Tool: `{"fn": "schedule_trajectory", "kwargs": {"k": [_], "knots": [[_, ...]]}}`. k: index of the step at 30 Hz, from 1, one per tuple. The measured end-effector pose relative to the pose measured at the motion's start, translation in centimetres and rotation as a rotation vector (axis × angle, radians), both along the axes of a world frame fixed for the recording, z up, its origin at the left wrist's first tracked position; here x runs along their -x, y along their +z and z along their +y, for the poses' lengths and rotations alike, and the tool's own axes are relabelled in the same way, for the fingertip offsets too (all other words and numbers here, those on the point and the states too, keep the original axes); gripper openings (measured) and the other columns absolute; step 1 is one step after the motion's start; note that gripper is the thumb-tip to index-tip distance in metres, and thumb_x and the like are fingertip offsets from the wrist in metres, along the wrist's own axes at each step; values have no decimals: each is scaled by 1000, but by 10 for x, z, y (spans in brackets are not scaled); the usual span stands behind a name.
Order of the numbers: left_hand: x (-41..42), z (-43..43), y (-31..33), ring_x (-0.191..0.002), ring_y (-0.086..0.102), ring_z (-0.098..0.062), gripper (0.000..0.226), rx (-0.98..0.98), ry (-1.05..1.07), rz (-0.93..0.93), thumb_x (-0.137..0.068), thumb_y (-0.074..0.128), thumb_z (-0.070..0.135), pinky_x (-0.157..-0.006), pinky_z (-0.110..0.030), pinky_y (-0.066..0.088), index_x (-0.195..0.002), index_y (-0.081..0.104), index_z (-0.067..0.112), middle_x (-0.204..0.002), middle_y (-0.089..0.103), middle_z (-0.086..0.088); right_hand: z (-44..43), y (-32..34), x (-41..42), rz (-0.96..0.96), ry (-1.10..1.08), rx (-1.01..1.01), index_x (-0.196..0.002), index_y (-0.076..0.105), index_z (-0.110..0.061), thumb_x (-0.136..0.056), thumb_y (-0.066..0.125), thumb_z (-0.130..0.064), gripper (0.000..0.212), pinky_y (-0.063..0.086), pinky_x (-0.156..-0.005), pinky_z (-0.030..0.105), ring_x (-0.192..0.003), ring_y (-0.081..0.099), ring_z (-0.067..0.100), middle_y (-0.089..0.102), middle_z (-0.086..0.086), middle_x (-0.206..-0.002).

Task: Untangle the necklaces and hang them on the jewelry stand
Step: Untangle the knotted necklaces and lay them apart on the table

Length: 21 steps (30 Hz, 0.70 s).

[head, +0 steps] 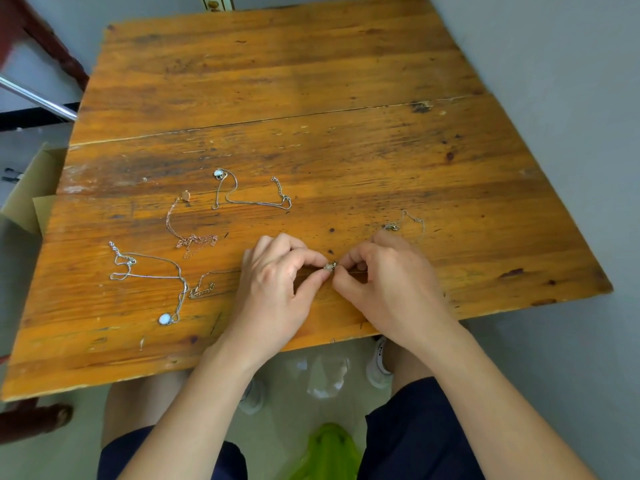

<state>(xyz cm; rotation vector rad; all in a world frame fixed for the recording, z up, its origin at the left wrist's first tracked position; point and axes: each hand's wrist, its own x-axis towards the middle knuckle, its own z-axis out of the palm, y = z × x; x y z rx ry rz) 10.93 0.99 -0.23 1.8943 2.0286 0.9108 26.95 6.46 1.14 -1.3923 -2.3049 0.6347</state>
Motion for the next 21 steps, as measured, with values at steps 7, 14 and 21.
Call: {"fn": "schedule_trajectory", "kwargs": {"k": [7, 14, 21], "knots": [[1, 0, 1, -92, 47, -15, 14, 11, 2, 1, -85, 65, 31, -81, -36, 36, -92, 72, 22, -92, 57, 7, -1, -7, -1, 54, -15, -22, -76, 70, -21, -79, 56, -41, 25, 50, -70, 41, -78, 57, 20, 56, -4, -77], [2, 0, 2, -93, 46, -13, 14, 19, -9, -9, -86, 64, 30, -82, -33, 35, -92, 72, 21, -92, 55, 8, 0, -12, -7, 110, -43, -22, -76, 67, -15, -78, 63, -28, 14, 42, -67, 32, -75, 52, 19, 51, -2, -78], [3, -1, 2, -93, 46, -14, 15, 31, -5, -23, -86, 63, 31, -83, -37, 40, -93, 71, 21, -93, 56, 7, -1, -12, -14, 152, -42, -68, -88, 72, -16, -81, 72, -19, 7, 54, -70, 36, -80, 58, 16, 57, -2, -85]]}}
